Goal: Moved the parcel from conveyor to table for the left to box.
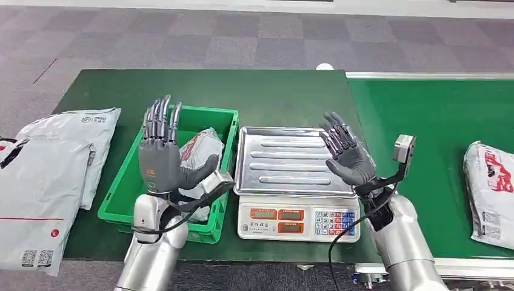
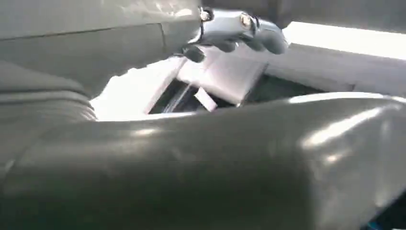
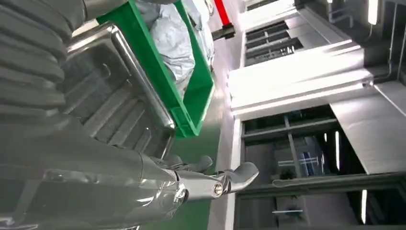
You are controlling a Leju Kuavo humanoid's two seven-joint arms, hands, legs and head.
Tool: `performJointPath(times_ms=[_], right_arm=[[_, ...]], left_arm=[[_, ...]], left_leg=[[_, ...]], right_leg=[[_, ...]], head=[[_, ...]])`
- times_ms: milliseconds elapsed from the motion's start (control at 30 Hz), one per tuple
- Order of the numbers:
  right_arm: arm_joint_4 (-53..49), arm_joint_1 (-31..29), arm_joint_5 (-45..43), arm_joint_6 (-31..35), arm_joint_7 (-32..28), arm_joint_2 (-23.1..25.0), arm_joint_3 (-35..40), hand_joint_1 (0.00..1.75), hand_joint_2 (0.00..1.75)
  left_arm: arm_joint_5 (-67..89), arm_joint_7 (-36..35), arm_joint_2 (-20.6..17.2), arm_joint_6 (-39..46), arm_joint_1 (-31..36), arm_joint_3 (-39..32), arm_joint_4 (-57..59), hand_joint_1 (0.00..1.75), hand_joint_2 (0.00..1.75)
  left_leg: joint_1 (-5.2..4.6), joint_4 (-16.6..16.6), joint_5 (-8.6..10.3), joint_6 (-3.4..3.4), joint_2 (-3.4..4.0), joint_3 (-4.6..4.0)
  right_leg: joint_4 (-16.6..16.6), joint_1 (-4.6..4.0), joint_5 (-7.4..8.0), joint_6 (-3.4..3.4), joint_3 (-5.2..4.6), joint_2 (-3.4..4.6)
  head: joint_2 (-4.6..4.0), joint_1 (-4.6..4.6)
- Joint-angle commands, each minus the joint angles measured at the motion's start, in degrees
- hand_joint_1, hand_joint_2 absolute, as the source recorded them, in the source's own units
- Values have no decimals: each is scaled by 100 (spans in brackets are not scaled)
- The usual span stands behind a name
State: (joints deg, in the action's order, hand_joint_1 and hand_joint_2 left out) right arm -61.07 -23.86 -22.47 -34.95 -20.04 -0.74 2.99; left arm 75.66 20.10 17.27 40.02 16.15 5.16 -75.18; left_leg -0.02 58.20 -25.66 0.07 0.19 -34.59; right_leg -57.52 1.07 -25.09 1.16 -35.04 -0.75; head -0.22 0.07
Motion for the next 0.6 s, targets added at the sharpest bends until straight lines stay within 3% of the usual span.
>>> performJointPath(times_ms=[33,167,200,233,300,333,367,400,433,467,500,533,567,600], right_arm=[[228,-184,-114,8,60,-186,52,0,175],[228,-184,-114,8,60,-186,52,0,175],[312,-236,-87,15,48,-213,87,0,175],[348,-282,90,149,-6,-249,126,0,175],[453,-368,138,204,-37,-243,131,0,175],[418,-415,911,1136,-313,-285,216,0,175],[446,-444,913,1153,-311,-279,193,0,175],[342,-438,1701,2213,-440,-271,141,0,175],[256,-409,2003,2730,-442,-267,16,0,175],[146,-347,2213,3000,-429,-251,-59,0,175],[-16,-236,3057,3997,-484,-284,-214,0,175],[-75,-158,3122,4172,-511,-258,-342,0,175],[-108,-104,3817,5059,-544,-222,-513,0,175],[-105,-87,3825,5041,-558,-246,-578,0,175]], left_arm=[[-3289,1277,-189,-562,-4,918,81,0,0],[-3289,1277,-189,-562,-4,918,81,0,0],[-4818,1243,-478,-2054,26,1279,21,0,0],[-5547,1232,-500,-2776,-7,1355,19,0,0],[-5933,1273,-601,-3190,-28,1347,46,0,0],[-6249,1213,-669,-3655,-25,1407,100,0,0],[-6253,1216,-676,-3661,-40,1406,108,0,0],[-6670,1136,-670,-4089,-90,1375,114,0,0],[-6916,1096,-651,-4338,-121,1371,138,0,0],[-7027,1063,-657,-4455,-117,1368,168,0,175],[-7265,964,-639,-4702,-120,1372,271,0,175],[-7276,966,-646,-4706,-116,1373,324,0,175],[-7431,916,-670,-4941,-114,1397,403,0,175],[-7432,922,-673,-4944,-125,1392,443,0,175]], left_leg=[[4,-8,-1,-2,-6,16],[2,-5,1,-1,-10,12],[3,-12,0,-2,-6,23],[2,-5,0,-1,-3,10],[0,-6,-1,-1,-2,12],[0,-13,-1,-3,7,23],[3,-22,-1,-5,12,34],[-4,-14,0,-3,11,22],[2,-14,-2,-5,13,23],[-1,-9,-3,-4,9,18],[-1,-17,-1,-5,9,27],[1,-10,-1,-3,0,17],[1,-18,1,-5,-11,28],[2,-9,-1,-3,-9,17]], right_leg=[[12,-4,-1,-6,19,0],[8,-3,-1,-3,13,-6],[15,-3,0,-6,24,1],[8,-3,1,-3,12,1],[8,0,0,-3,14,3],[14,1,2,-6,20,13],[24,-3,6,-11,30,21],[11,4,3,-7,17,16],[15,-2,5,-10,21,21],[8,2,1,-6,15,14],[16,1,2,-9,23,17],[11,0,0,-6,19,5],[18,-1,-2,-9,30,-3],[11,-2,-1,-5,18,-3]], head=[[0,0],[0,0],[0,0],[0,2],[0,0],[0,0],[0,0],[0,0],[0,0],[0,0],[0,0],[0,0],[0,0],[0,0]])
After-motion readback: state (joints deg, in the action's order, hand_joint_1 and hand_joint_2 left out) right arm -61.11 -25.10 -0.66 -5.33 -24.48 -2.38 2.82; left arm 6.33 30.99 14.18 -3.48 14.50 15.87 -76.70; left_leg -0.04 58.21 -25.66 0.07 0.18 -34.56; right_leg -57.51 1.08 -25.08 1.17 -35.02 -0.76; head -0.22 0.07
